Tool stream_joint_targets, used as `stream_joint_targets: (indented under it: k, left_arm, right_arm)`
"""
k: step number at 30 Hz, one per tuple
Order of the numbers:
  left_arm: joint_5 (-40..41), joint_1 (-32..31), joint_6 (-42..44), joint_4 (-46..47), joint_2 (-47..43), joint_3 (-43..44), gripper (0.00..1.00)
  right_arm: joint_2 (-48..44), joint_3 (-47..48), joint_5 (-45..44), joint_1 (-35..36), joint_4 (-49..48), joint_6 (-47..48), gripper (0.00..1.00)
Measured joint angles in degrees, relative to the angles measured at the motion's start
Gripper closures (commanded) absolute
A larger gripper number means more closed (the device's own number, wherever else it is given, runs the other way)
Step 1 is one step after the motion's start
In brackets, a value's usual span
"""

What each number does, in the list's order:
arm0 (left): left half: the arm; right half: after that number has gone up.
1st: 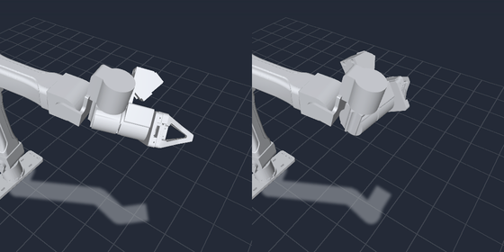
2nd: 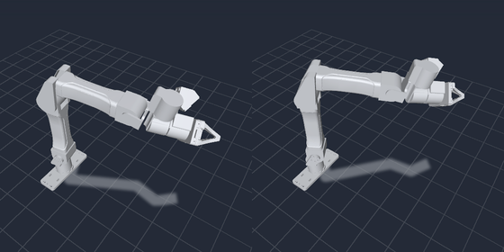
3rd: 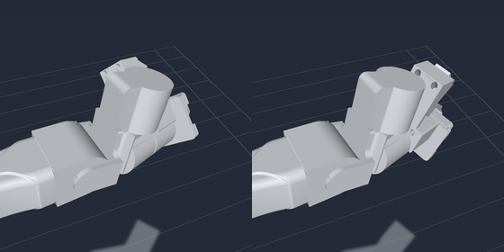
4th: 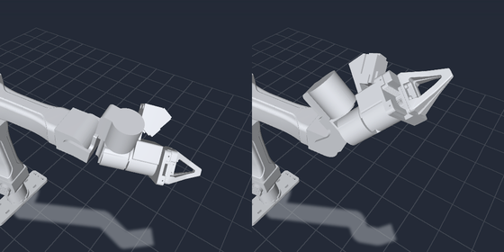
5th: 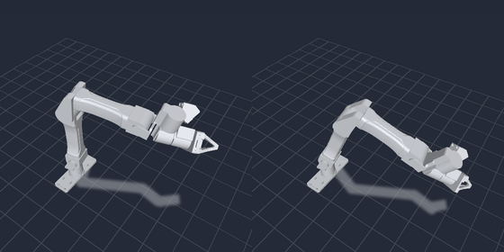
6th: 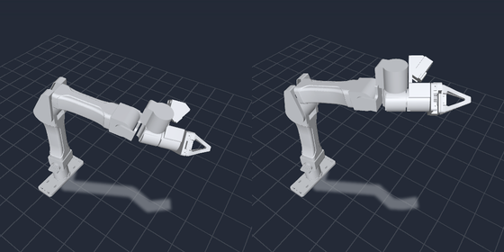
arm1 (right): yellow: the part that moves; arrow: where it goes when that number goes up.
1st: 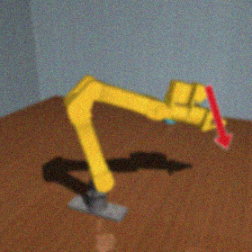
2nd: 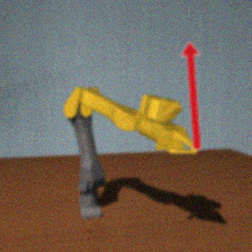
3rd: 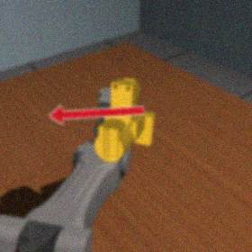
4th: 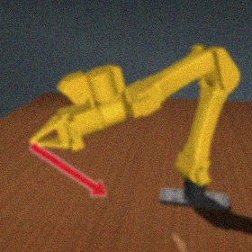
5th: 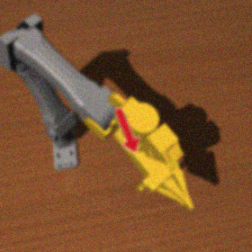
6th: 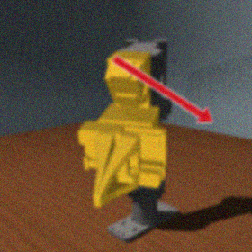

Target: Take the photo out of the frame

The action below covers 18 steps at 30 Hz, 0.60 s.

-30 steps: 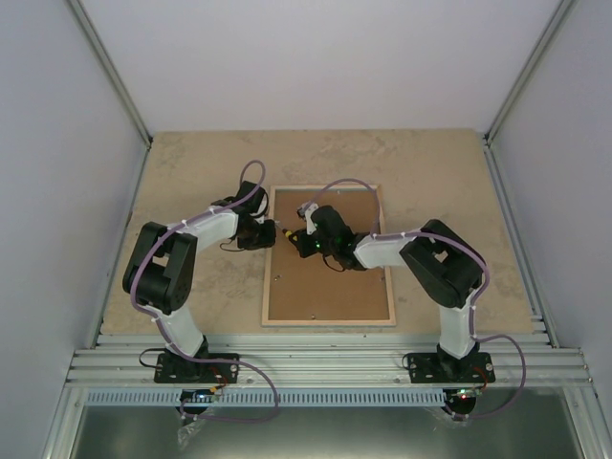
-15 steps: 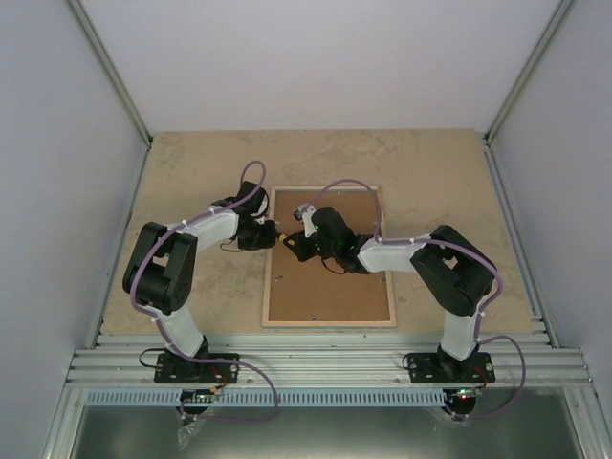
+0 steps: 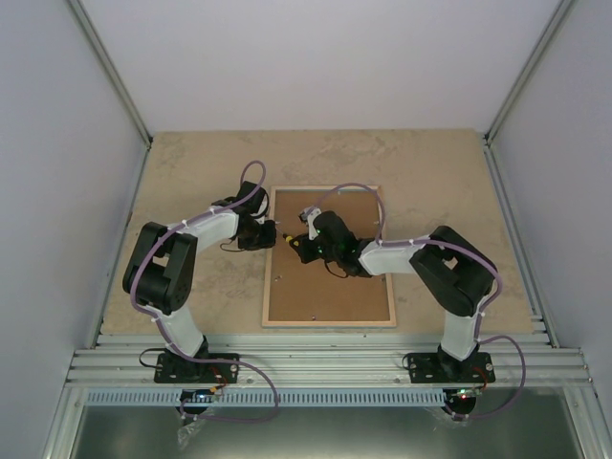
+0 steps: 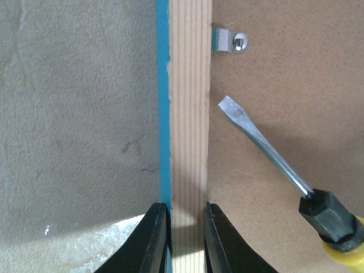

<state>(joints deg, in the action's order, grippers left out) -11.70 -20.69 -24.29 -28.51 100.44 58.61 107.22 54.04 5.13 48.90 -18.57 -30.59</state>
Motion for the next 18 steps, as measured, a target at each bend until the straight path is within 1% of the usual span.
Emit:
stream_joint_targets:
  k: [18]
  left_arm:
    - [-0.02,0.0,0.0,0.0,0.0,0.0,0.97]
  right_arm:
    - [1.64,0.96,-2.16,0.0,-0.87,-1.88,1.0]
